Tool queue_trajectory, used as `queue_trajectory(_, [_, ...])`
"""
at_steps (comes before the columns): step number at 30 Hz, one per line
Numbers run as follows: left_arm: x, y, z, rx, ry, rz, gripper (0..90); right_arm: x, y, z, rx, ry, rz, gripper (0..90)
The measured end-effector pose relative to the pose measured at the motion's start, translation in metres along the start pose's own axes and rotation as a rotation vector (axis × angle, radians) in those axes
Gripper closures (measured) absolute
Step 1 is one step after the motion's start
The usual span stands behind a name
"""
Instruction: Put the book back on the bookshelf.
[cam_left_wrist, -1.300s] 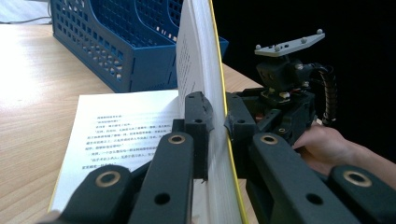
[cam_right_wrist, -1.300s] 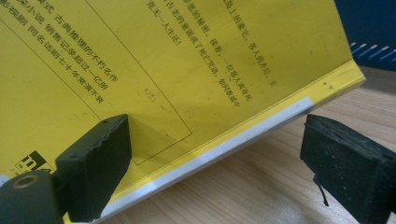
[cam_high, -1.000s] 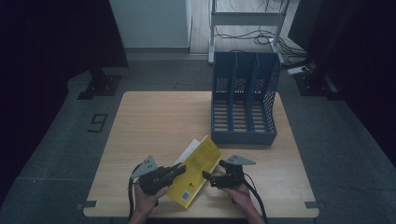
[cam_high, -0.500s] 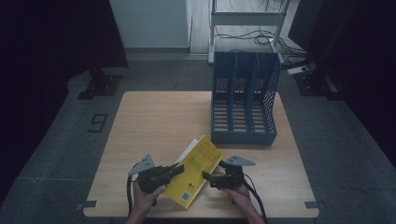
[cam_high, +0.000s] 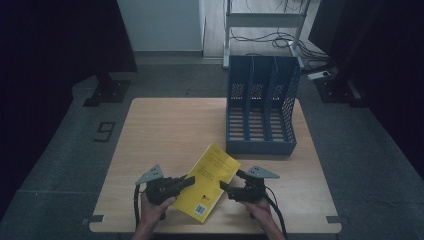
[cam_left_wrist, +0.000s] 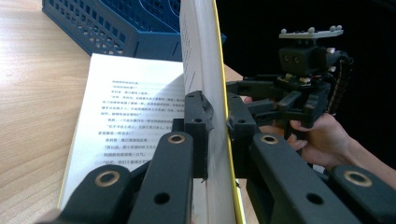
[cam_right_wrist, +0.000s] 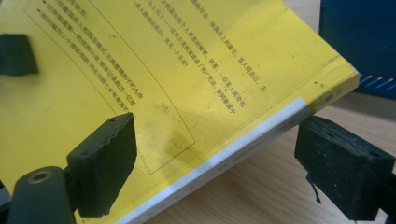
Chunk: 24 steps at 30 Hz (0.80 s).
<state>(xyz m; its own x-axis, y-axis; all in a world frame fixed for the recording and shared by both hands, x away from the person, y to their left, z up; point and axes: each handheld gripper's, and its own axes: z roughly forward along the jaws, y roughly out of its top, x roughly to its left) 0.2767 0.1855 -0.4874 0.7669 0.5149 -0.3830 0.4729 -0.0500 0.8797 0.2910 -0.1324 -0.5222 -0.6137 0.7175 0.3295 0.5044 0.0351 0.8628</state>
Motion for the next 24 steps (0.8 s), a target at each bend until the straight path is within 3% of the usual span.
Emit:
queue_trajectory(6, [0.008,-0.003,0.0,0.006,-0.022,-0.035,82.4,0.001,0.002,-0.004,-0.022,0.006,-0.01,13.8])
queue_trajectory(14, [0.013,-0.003,-0.002,0.007,-0.016,-0.049,82.3,0.0,0.005,-0.011,-0.062,0.034,-0.017,20.8])
queue_trajectory(19, [0.014,-0.004,-0.001,0.016,-0.021,-0.048,82.2,0.004,0.005,-0.016,-0.116,0.008,-0.047,28.5])
queue_trajectory(24, [0.014,-0.005,0.001,0.024,-0.039,-0.045,81.6,0.004,0.004,-0.016,-0.136,0.056,-0.051,33.6])
